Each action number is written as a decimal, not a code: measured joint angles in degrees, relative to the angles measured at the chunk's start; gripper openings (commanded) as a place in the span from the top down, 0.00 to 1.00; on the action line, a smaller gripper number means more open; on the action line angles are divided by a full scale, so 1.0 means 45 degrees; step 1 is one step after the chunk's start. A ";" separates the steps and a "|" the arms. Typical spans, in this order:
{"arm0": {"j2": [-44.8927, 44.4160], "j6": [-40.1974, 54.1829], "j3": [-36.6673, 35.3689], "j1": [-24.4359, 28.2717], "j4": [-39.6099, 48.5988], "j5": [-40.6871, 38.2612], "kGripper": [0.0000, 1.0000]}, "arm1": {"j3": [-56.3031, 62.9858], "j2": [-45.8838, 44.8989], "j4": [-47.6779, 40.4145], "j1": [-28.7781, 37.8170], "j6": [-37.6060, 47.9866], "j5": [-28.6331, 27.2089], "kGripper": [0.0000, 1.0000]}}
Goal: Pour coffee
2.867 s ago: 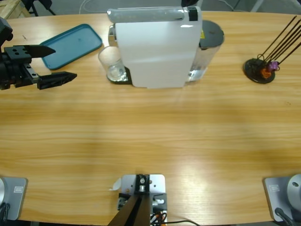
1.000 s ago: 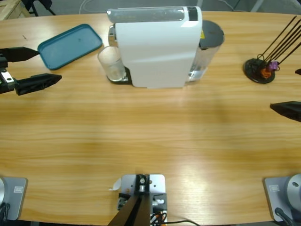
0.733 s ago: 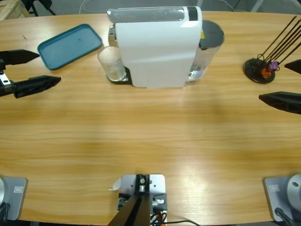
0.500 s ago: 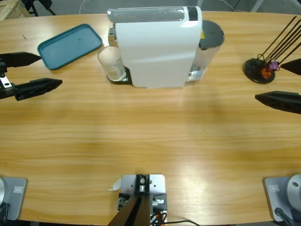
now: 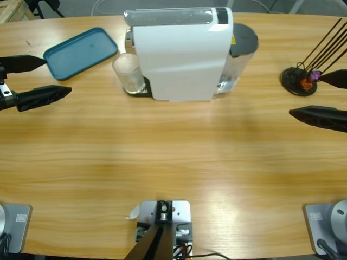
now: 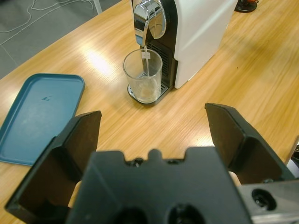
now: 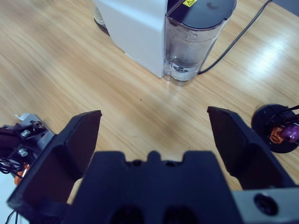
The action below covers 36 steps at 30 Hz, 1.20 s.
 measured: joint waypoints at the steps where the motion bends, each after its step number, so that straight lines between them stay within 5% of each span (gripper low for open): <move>1: 0.0000 0.0000 0.0000 0.0000 -0.0004 0.0000 0.03 | 0.0000 0.0000 0.0000 0.0000 0.0023 0.0000 0.00; 7: 0.0064 0.0000 0.0001 0.0000 -0.0007 -0.0002 0.03 | 0.0000 0.0007 -0.0089 0.0000 0.0071 0.0108 0.00; 12: 0.0084 0.0000 0.0091 0.0000 -0.0008 -0.0116 0.03 | 0.0316 -0.0314 -0.0163 -0.0016 0.0839 -0.2844 0.00; 14: 0.0082 0.0000 0.0141 0.0000 -0.0009 -0.0132 0.03 | 0.0892 -0.0786 -0.0748 -0.0031 0.0290 -0.2992 0.00; 18: 0.0079 0.0000 0.0247 0.0000 -0.0009 -0.0135 0.03 | 0.1668 -0.1247 -0.2089 -0.0039 -0.1415 -0.0817 0.00; 21: 0.0076 0.0000 0.0290 0.0000 -0.0009 -0.0136 0.03 | 0.1487 -0.1240 -0.1428 -0.0091 -0.1176 0.0116 0.00; 26: 0.0066 0.0000 0.0312 0.0000 -0.0009 -0.0164 0.03 | 0.1153 -0.0503 -0.0972 -0.0983 -0.1701 0.3523 0.00; 32: 0.0030 0.0000 0.0329 0.0000 -0.0009 -0.0166 0.03 | 0.1154 -0.0294 -0.1119 -0.1907 -0.1862 0.3966 0.00; 36: 0.0029 0.0000 0.0341 0.0000 -0.0009 -0.0207 0.03 | 0.1154 -0.0294 -0.1408 -0.2153 -0.1628 0.3171 0.00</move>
